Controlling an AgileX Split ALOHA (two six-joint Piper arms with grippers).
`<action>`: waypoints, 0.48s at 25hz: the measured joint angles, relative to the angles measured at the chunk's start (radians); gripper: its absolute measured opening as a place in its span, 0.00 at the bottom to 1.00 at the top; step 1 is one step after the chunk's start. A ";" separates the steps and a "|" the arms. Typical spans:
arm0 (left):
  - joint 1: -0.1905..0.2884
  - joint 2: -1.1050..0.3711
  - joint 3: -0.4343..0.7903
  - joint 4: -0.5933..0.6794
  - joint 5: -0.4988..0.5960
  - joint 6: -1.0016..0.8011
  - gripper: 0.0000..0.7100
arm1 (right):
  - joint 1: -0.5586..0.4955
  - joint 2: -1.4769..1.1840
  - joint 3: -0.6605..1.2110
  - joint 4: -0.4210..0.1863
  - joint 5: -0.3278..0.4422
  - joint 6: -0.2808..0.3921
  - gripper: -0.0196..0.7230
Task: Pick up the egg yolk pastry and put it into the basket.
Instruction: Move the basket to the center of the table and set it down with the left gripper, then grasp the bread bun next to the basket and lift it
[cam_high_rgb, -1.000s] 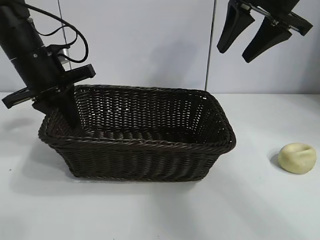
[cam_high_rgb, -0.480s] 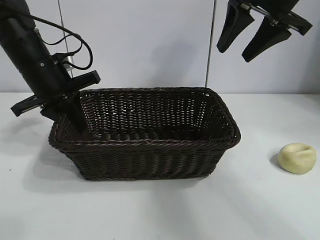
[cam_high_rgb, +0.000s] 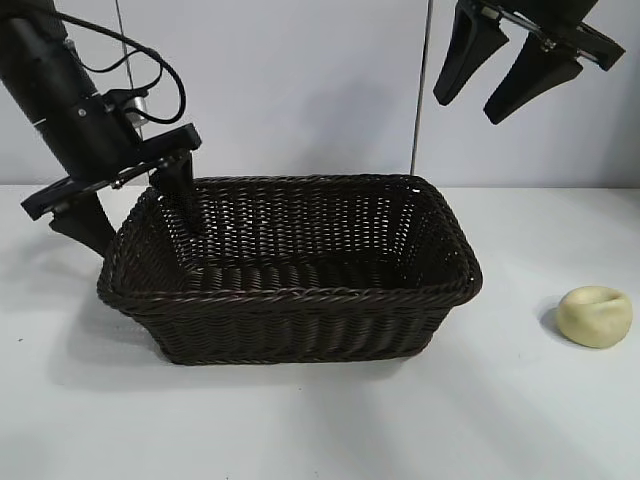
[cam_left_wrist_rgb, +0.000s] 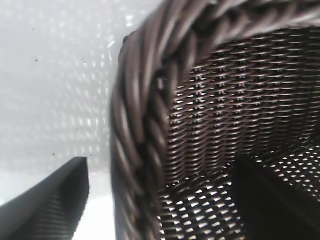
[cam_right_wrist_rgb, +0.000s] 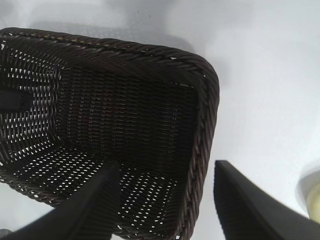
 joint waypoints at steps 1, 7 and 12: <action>0.000 -0.016 0.000 0.010 0.004 0.000 0.83 | 0.000 0.000 0.000 0.000 0.000 0.000 0.58; 0.000 -0.138 0.000 0.041 0.042 0.000 0.83 | 0.000 0.000 0.000 0.000 0.000 0.000 0.58; 0.000 -0.238 0.000 0.016 0.080 0.000 0.83 | 0.000 0.000 0.000 0.000 -0.001 0.000 0.58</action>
